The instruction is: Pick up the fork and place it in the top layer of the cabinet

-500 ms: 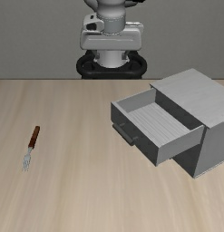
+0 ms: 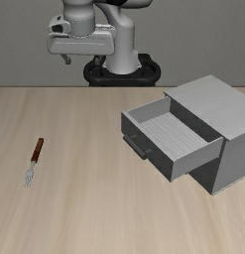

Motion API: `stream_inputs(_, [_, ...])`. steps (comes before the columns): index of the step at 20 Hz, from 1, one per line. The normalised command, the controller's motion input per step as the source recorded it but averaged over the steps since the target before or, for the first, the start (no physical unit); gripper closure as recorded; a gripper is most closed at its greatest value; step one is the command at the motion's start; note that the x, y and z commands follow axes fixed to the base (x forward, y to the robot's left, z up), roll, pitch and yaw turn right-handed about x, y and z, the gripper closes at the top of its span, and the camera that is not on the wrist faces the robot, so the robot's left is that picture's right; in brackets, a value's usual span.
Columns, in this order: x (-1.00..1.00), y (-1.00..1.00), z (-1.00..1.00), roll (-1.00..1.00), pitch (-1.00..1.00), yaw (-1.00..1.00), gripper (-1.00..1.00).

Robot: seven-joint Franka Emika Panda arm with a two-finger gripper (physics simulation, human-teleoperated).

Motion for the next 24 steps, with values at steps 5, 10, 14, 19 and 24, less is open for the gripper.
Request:
stream_inputs(5, [0.00, -1.00, 0.00, 0.00, 0.00, 0.00, -1.00])
stream_inputs(10, [0.00, -1.00, 0.00, 0.00, 0.00, 0.00, -1.00])
stream_inputs(14, [0.75, -0.25, 0.00, 0.00, 0.00, 0.00, -1.00])
stream_inputs(19, [1.00, 0.00, 0.00, 0.00, 0.00, 0.00, -1.00])
stream_inputs(24, [0.60, 0.00, 0.00, 0.00, 0.00, 0.00, -1.00])
